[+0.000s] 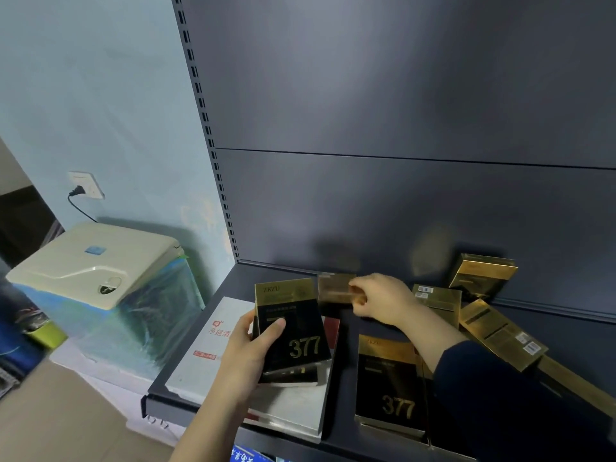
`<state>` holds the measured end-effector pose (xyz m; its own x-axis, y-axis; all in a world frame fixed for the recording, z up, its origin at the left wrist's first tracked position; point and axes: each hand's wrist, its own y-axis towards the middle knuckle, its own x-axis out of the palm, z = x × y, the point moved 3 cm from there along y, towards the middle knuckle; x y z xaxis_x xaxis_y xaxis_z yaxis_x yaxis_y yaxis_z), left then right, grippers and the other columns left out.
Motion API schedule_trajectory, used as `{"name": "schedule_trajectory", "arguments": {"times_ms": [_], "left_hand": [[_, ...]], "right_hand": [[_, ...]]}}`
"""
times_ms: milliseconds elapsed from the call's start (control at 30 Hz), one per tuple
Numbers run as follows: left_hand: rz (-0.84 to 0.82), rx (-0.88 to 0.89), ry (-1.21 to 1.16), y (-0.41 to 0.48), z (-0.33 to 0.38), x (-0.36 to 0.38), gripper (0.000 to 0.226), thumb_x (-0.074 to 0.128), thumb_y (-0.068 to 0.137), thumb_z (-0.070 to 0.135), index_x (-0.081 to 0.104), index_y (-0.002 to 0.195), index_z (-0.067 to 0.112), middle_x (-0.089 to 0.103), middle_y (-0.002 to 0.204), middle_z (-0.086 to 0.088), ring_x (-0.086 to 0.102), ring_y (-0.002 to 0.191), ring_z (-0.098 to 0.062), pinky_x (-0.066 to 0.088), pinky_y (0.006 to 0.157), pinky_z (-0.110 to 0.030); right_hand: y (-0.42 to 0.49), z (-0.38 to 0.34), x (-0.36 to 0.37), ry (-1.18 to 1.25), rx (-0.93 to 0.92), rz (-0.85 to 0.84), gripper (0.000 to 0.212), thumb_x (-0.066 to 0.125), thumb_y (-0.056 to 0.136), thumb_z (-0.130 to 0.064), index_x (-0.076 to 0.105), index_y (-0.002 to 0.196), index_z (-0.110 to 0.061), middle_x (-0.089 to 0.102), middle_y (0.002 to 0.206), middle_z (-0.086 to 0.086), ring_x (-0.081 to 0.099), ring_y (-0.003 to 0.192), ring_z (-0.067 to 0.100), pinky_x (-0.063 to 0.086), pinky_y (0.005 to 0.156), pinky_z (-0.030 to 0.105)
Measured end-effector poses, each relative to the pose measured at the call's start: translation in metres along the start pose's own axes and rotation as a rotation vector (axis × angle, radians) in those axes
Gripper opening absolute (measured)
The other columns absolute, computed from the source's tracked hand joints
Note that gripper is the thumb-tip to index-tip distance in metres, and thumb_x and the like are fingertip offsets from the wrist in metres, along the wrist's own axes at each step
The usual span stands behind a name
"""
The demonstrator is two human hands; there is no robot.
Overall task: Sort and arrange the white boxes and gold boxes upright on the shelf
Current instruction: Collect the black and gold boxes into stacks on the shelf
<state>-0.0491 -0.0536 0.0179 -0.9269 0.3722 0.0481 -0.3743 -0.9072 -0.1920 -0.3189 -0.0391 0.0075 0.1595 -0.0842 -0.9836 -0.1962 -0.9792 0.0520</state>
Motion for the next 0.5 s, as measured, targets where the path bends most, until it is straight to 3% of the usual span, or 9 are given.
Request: {"name": "schedule_trajectory", "arguments": {"times_ms": [133,200,333,500], "left_hand": [[0.010,0.013,-0.023,0.002,0.007,0.011,0.023,0.067,0.087,0.022,0.062,0.109,0.024,0.074,0.100,-0.007,0.072,0.091,-0.025,0.056,0.074,-0.035],[-0.002,0.043,-0.018,0.002,0.012,0.020,0.016,0.065,0.088,0.019,0.063,0.102,0.025,0.075,0.097,-0.005,0.072,0.090,-0.022,0.053,0.068,-0.028],[-0.052,0.064,-0.007,0.004,0.013,0.046,0.017,0.064,0.089,0.017,0.064,0.105,0.024,0.075,0.099,-0.001,0.072,0.092,-0.017,0.053,0.067,-0.022],[-0.178,0.019,0.056,-0.001,0.009,0.089,0.036,0.067,0.086,0.031,0.056,0.120,0.033,0.071,0.110,0.004,0.068,0.101,-0.017,0.055,0.085,-0.038]], "right_hand": [[-0.024,0.026,-0.033,0.534,0.260,0.316,0.013,0.062,0.091,-0.031,0.066,0.100,-0.024,0.069,0.088,-0.003,0.064,0.081,0.014,0.054,0.068,0.032],[-0.039,0.038,-0.044,0.784,0.387,0.379,0.014,0.061,0.092,-0.031,0.065,0.100,-0.020,0.068,0.095,-0.003,0.064,0.091,0.014,0.055,0.075,0.031],[-0.077,0.050,-0.059,1.250,0.557,0.437,0.013,0.059,0.094,-0.030,0.064,0.092,-0.018,0.070,0.099,0.004,0.065,0.100,0.023,0.053,0.093,0.048],[-0.128,0.052,-0.065,1.621,0.663,0.454,0.035,0.065,0.088,-0.038,0.066,0.113,-0.013,0.073,0.111,0.010,0.068,0.105,0.027,0.050,0.096,0.049]]}}
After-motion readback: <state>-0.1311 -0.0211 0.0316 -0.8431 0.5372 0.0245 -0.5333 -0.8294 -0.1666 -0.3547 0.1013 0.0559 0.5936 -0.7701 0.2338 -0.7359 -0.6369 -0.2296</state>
